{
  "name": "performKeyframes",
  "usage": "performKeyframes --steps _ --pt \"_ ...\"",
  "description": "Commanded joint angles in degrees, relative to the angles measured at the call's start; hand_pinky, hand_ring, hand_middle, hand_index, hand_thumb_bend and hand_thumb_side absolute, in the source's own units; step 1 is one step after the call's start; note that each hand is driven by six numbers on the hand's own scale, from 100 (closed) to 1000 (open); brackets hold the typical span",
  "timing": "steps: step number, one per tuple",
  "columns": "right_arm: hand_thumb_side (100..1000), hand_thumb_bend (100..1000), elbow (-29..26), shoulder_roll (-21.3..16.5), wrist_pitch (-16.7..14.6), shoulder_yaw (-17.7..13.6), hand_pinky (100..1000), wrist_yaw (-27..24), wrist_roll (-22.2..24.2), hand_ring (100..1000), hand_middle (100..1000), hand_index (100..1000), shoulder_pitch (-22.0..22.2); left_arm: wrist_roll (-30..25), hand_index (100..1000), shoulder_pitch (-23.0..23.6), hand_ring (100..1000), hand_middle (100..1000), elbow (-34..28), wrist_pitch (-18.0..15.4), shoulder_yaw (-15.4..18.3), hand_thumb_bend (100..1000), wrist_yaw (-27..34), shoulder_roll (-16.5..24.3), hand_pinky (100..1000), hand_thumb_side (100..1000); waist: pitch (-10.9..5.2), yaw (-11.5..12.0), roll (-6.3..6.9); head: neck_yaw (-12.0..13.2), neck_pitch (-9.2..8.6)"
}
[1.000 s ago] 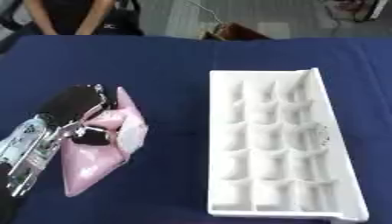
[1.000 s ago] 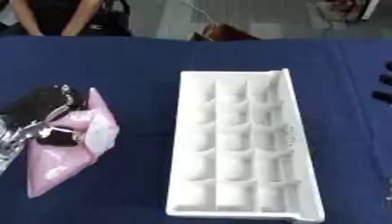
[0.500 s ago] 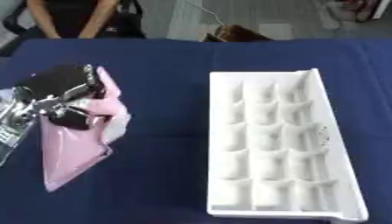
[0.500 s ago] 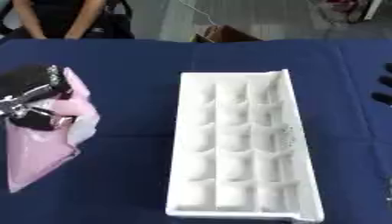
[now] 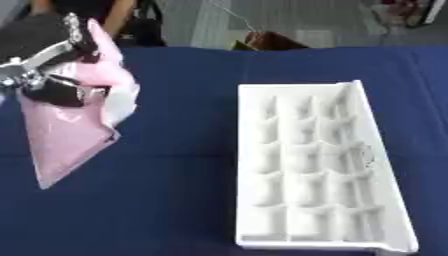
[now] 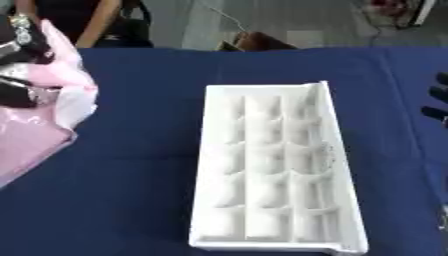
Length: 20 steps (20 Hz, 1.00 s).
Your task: Pick up objects on the table and place them in the box.
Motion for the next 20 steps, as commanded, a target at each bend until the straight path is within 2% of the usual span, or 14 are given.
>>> performKeyframes --steps 1,4,9,14,20 --pt "921 100 -0.73 -1.16 -0.04 -0.13 751 0.22 0.0 842 835 939 -0.13 0.4 174 -3.34 100 100 -1.98 0.34 0.69 230 3.0 -0.82 100 100 -1.48 0.14 -0.11 -0.43 -0.82" --pt "922 100 -0.57 -1.09 0.01 -0.15 751 0.18 -0.02 842 835 939 0.11 -0.17 175 -7.29 100 100 -2.48 0.33 -0.25 212 5.56 -4.83 100 100 -1.67 0.44 -0.3 -0.69 -0.61" --pt "921 100 -0.44 -0.86 -0.06 0.13 750 0.07 0.31 842 835 940 0.06 -1.93 177 -14.98 100 100 -1.33 -0.29 -3.03 175 7.24 -13.89 100 100 -1.87 0.43 -0.72 -0.44 -0.72" --pt "921 100 -0.2 -0.68 0.01 0.29 750 -0.07 0.43 842 835 940 0.04 -3.93 177 -20.2 100 100 2.0 -1.68 -6.22 174 5.09 -22.06 100 100 -1.69 -0.31 -0.83 0.21 -1.15" --pt "921 100 0.0 -0.5 0.06 0.54 750 -0.21 0.69 842 835 940 -0.06 -4.82 177 -23.62 100 100 6.68 -3.98 -9.19 179 -0.59 -29.81 100 100 -1.37 -1.1 -0.79 1.16 -1.62"
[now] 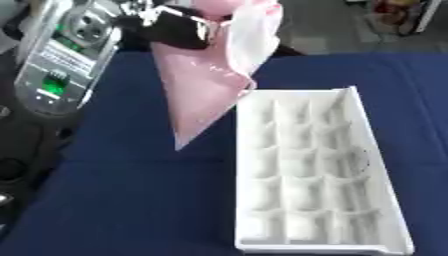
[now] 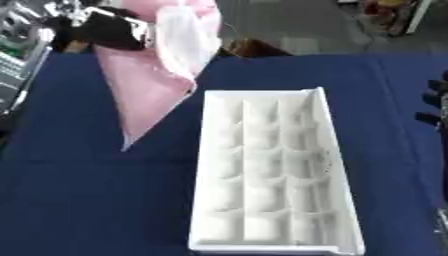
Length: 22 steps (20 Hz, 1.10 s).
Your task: Pick up objects on the table and place them in the box.
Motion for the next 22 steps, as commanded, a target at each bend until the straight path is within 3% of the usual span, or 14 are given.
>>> performKeyframes --steps 1,9,22 --pt "921 100 -0.61 -0.52 -0.07 0.14 750 -0.05 0.32 842 835 940 -0.26 -0.24 177 -2.36 100 100 1.85 -1.45 -1.09 178 -3.45 -3.14 100 100 -0.73 -0.41 -0.03 0.97 -0.94" --pt "921 100 -0.53 -0.34 -0.05 0.32 750 -0.32 0.51 842 835 942 -0.45 0.35 177 -3.52 100 100 5.82 -4.76 -3.16 181 -8.94 -9.17 100 100 -0.16 -1.95 0.01 1.82 -1.33" --pt "872 100 -0.93 -0.13 0.38 -0.56 842 0.02 -5.32 908 877 969 -0.81 3.92 195 -1.95 100 100 13.0 -9.19 -5.54 166 -16.22 -11.18 100 100 0.19 -3.16 -0.03 2.44 -1.27"
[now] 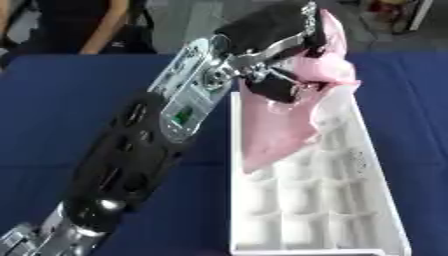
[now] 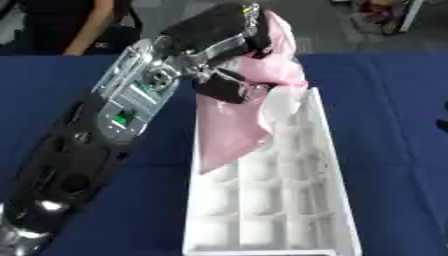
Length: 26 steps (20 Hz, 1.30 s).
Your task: Pick up objects on the table and place them in the box.
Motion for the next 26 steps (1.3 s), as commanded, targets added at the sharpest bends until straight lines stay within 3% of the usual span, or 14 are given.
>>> performKeyframes --steps 1,9,10,11,12,13,14,15,16,17,18,21,22,26 --pt "872 100 -1.05 -0.39 -0.09 -0.4 842 0.06 -1.4 908 877 969 -0.64 0.15 195 -0.8 100 100 0.93 -1.65 -0.53 166 -1.81 0.16 100 100 -0.85 -0.18 -0.13 0.8 -0.54" --pt "863 100 -1.1 -0.47 -0.22 -0.19 840 -0.06 -1.09 905 873 970 -0.65 -2.85 283 -0.14 100 138 3.85 -5.03 -2.64 195 -2.97 0.25 100 100 -0.83 -0.56 0.17 0.73 -0.44" --pt "863 100 -1.1 -0.49 -0.23 -0.19 839 -0.06 -1.05 903 872 970 -0.65 -3.82 313 -0.08 100 174 4.23 -5.42 -2.98 234 -2.81 0.35 100 100 -0.84 -0.58 0.23 0.68 -0.41" --pt "861 100 -1.1 -0.51 -0.23 -0.18 839 -0.06 -1.0 903 871 970 -0.63 -4.83 338 -0.08 100 198 4.46 -5.86 -3.28 373 -2.71 0.52 100 100 -0.86 -0.59 0.26 0.64 -0.38" --pt "863 100 -1.08 -0.54 -0.22 -0.19 839 -0.04 -0.95 903 871 970 -0.62 -6.12 389 -0.03 100 258 4.76 -6.31 -3.64 272 -2.59 0.73 100 100 -0.87 -0.57 0.3 0.58 -0.35" --pt "863 100 -1.06 -0.56 -0.21 -0.21 839 -0.02 -0.92 903 871 970 -0.59 -7.67 382 -0.04 100 251 4.99 -6.71 -3.89 268 -2.18 0.96 100 100 -0.9 -0.53 0.32 0.53 -0.31" --pt "863 100 -1.03 -0.6 -0.2 -0.25 839 0.0 -0.93 901 870 970 -0.53 -9.7 505 -0.05 223 393 5.29 -7.03 -4.25 292 -1.78 1.36 179 100 -0.94 -0.47 0.38 0.45 -0.25" --pt "863 100 -1.0 -0.63 -0.17 -0.29 839 0.0 -0.95 902 871 970 -0.45 -12.5 476 -0.18 179 352 5.48 -7.37 -4.52 287 -1.2 1.83 113 100 -0.99 -0.4 0.41 0.37 -0.2" --pt "863 100 -0.97 -0.69 -0.16 -0.33 838 0.01 -0.96 901 870 970 -0.37 -15.26 643 -0.41 470 552 5.47 -7.65 -4.74 358 -0.39 2.42 445 100 -1.07 -0.28 0.5 0.25 -0.13" --pt "863 100 -0.95 -0.75 -0.14 -0.36 838 0.03 -0.98 901 869 970 -0.26 -18.18 655 -0.77 489 568 5.28 -7.92 -4.91 362 0.72 3.12 463 100 -1.15 -0.15 0.57 0.13 -0.04" --pt "863 100 -0.91 -0.79 -0.13 -0.39 838 0.04 -1.0 900 869 970 -0.16 -20.57 723 -1.22 595 655 4.76 -8.08 -4.86 493 2.01 3.72 571 160 -1.23 -0.02 0.63 0.04 0.04" --pt "863 100 -0.85 -0.88 -0.12 -0.37 838 0.05 -0.9 899 868 970 -0.03 -24.38 766 -2.69 674 709 2.3 -8.14 -4.51 611 6.15 5.35 625 331 -1.35 0.2 0.75 -0.09 0.07" --pt "863 100 -0.84 -0.89 -0.12 -0.37 838 0.06 -0.85 898 868 970 -0.03 -25.04 796 -3.0 690 728 1.58 -7.99 -4.43 696 7.15 5.64 634 451 -1.36 0.22 0.75 -0.08 0.05" --pt "863 100 -0.78 -0.89 -0.08 -0.42 837 0.07 -0.69 896 867 970 0.0 -26.64 811 -3.58 714 741 -0.38 -7.32 -4.52 762 10.17 6.16 655 576 -1.39 0.25 0.73 -0.02 0.07"
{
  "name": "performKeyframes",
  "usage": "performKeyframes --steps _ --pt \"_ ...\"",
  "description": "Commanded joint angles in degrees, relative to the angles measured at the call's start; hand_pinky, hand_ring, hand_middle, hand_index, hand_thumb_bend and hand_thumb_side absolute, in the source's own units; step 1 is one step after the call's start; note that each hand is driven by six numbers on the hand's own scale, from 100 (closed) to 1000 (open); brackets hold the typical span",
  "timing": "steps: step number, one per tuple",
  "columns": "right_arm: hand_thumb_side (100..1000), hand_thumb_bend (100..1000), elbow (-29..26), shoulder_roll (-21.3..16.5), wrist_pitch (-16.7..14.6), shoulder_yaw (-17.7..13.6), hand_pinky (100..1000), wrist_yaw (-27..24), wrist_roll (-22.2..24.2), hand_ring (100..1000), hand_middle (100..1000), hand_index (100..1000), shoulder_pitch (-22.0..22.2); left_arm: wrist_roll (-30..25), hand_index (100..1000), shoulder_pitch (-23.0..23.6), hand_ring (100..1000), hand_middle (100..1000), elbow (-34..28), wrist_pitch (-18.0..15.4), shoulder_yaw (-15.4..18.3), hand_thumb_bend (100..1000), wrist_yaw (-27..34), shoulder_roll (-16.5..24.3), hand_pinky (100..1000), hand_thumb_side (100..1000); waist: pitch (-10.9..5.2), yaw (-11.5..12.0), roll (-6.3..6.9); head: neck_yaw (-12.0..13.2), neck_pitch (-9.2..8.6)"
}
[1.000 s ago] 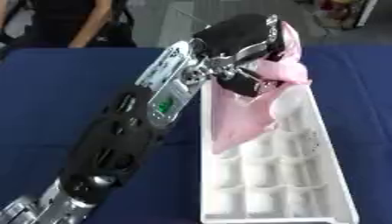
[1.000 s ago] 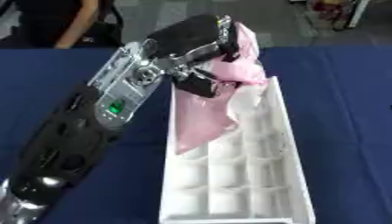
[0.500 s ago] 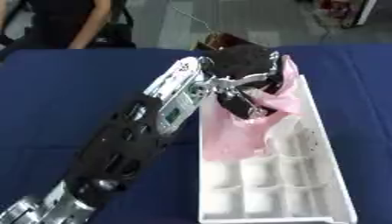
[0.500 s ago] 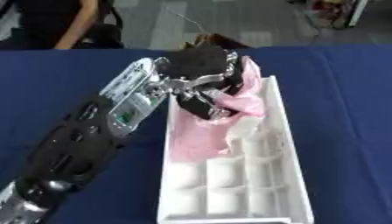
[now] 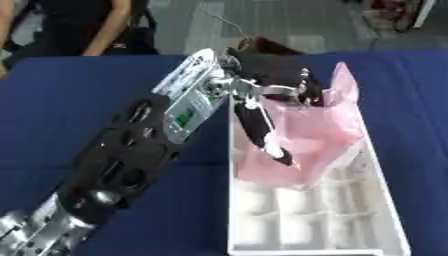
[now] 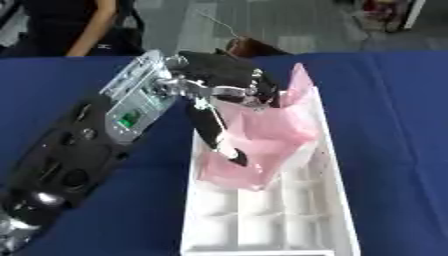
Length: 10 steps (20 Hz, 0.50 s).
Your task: Pick up objects on the table and place them in the box.
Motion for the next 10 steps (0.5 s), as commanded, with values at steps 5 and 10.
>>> performKeyframes --steps 5,10 --pt "863 100 -0.72 -0.87 0.03 -0.55 835 0.02 0.15 894 865 969 -0.01 -2.86 817 -2.07 727 746 -3.86 -0.1 0.56 813 3.97 2.07 678 650 -1.46 0.13 -0.06 -0.32 0.05" --pt "863 100 -0.66 -0.81 0.06 -0.65 834 -0.06 0.09 893 865 969 0.05 -2.15 819 -2.17 734 751 -5.62 0.54 1.09 841 5.04 2.7 685 685 -1.47 0.25 -0.09 -0.36 0.03"
